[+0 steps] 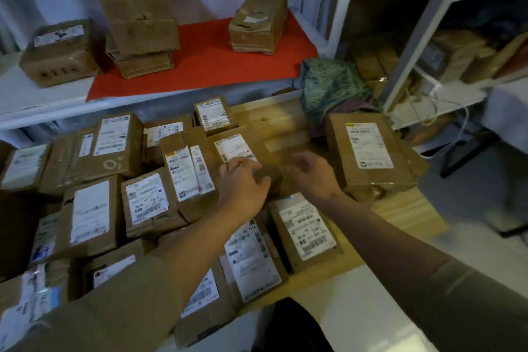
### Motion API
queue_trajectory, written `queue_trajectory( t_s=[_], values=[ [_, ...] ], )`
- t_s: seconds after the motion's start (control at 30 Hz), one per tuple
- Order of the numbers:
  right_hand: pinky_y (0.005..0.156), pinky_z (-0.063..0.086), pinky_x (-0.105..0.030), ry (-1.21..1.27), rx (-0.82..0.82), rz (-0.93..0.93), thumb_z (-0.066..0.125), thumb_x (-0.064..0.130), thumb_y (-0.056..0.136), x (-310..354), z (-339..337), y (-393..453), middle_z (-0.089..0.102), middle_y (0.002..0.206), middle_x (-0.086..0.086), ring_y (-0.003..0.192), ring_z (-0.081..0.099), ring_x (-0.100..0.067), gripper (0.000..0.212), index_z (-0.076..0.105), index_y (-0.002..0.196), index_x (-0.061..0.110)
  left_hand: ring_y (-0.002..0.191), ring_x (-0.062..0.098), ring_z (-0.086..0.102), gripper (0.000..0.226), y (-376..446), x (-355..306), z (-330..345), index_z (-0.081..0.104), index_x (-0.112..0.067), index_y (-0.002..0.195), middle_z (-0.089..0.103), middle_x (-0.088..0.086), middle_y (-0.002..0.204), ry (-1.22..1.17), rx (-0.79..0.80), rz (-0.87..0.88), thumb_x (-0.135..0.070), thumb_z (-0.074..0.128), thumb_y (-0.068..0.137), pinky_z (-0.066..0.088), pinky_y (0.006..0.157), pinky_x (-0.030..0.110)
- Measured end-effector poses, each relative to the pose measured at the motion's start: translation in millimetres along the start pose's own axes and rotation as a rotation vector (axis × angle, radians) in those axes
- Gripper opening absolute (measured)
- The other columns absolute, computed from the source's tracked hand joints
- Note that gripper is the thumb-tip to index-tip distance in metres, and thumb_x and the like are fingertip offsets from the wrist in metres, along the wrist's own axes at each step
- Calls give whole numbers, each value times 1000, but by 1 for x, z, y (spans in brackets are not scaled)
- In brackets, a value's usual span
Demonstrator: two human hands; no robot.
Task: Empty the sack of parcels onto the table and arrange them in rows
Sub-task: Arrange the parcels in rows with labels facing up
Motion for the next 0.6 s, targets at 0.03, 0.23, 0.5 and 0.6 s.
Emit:
queue_trajectory(
  t_s=[0.03, 0.23, 0.5, 0.6],
  values=[
    [93, 48, -29, -17, -37, -9, 64, 19, 93, -6, -7, -7, 64, 122, -5, 112, 60, -19, 36, 60, 129, 12, 137, 23, 28, 34, -5, -7, 6, 60, -23, 127, 43, 0, 142, -9, 19, 15, -32, 59, 94, 28, 111, 37],
    [96, 45, -47, -173, -468, 75, 65, 23, 87, -47, -69, -25, 58, 119, -14, 113, 53, -34, 34, 62, 120, 14, 122, 14, 48, 41, -31, -36, 39, 53, -20, 134, 50, 1, 137, -169, 168, 14, -31, 60, 96, 36, 93, 22],
    [108, 27, -49, -337, -631, 332, 72, 37, 81, -91, -132, 0, 37, 141, -18, 133, 30, -38, 74, 39, 141, 8, 123, 18, 50, 56, -18, -72, 81, 38, -16, 148, 47, 5, 145, -412, 277, -195, -33, 57, 98, 48, 81, 26],
    [110, 27, -48, -344, -510, 387, 65, 48, 86, -113, -149, 15, 37, 142, -20, 134, 31, -38, 73, 40, 139, 4, 131, 23, 48, 61, -9, -91, 105, 35, -14, 150, 48, 6, 145, -419, 294, -260, -37, 57, 98, 45, 104, 37]
  ],
)
Point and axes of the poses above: each hand's wrist, its own y-axis towards the middle knuckle, its own z-axis out of the palm, x = y × z, the point moved 6 cm from there along y, towards the middle knuckle
